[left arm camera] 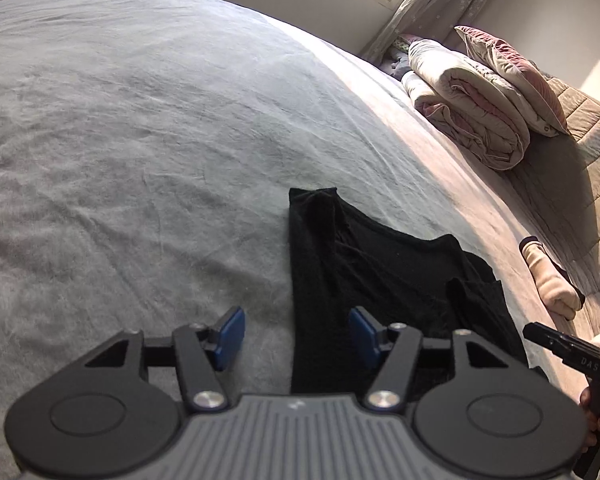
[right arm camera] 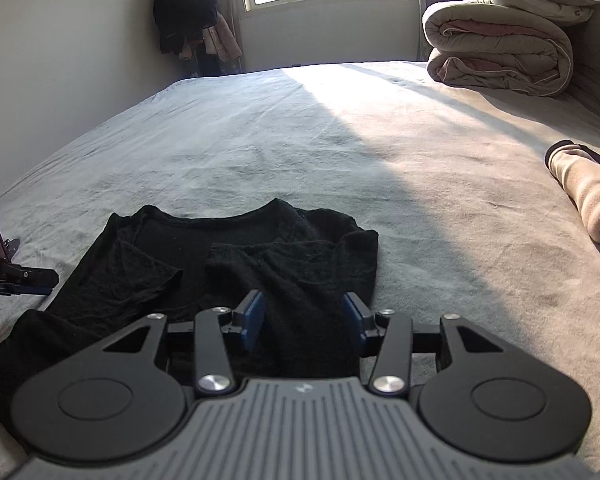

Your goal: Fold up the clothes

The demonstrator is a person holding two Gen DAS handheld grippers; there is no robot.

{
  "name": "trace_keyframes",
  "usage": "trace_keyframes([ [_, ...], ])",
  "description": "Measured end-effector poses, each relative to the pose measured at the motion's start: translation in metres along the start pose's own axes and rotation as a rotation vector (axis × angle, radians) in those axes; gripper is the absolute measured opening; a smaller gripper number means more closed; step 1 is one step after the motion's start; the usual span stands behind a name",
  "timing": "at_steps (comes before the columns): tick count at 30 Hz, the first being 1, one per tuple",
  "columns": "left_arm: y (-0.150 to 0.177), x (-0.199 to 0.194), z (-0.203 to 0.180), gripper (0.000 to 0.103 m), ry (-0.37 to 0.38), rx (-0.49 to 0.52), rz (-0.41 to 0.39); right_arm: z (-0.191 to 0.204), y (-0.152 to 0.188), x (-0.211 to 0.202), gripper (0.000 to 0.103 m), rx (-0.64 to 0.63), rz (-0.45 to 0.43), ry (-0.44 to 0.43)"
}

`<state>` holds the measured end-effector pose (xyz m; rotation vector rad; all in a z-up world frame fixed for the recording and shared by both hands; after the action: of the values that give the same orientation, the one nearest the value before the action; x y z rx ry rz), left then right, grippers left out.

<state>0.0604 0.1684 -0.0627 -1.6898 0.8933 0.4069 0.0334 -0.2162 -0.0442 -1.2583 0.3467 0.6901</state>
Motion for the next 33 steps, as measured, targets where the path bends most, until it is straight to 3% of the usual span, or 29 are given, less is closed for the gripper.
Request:
trace_keyframes([
  [6, -0.036, 0.035, 0.012, 0.060, 0.047, -0.055, -0.004, -0.014, -0.025, 0.039, 0.048, 0.003, 0.048, 0.038],
  [12, -0.065, 0.070, 0.016, 0.056, 0.083, -0.048, -0.019, -0.033, -0.043, 0.077, 0.048, 0.038, 0.102, 0.071],
  [17, -0.073, 0.087, 0.020, 0.033, 0.087, -0.049, -0.016, -0.038, -0.057, 0.095, 0.048, 0.089, 0.087, 0.041],
  [19, -0.074, 0.090, 0.021, 0.016, 0.079, -0.048, -0.011, -0.034, -0.061, 0.102, 0.048, 0.079, 0.092, 0.025],
  [21, -0.073, 0.091, 0.024, 0.009, 0.072, -0.070, -0.012, -0.026, -0.062, 0.107, 0.050, 0.039, 0.106, 0.003],
  [23, -0.072, 0.088, 0.024, 0.005, 0.064, -0.082, -0.026, -0.017, -0.061, 0.110, 0.041, -0.007, 0.119, -0.013],
  [24, -0.070, 0.085, 0.022, 0.004, 0.060, -0.081, -0.041, -0.014, -0.060, 0.110, 0.020, -0.027, 0.121, -0.015],
  [25, -0.069, 0.082, 0.020, 0.004, 0.055, -0.081, -0.056, -0.011, -0.059, 0.110, 0.009, -0.041, 0.121, -0.018],
  [33, -0.061, 0.040, -0.004, 0.003, 0.087, -0.035, -0.177, -0.014, -0.064, 0.075, 0.007, -0.004, 0.034, -0.029],
])
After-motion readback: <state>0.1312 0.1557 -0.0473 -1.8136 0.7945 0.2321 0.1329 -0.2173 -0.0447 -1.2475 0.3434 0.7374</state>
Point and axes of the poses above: each gripper's, at about its wrist camera, not at the fingertips, and x roughly the way its jaws point, z to its left, y to its underside, the point moved 1 cm from there along x, roughly the way its jaws point, and after that the axes turned 10 degrees about x, right-handed, at the moved point
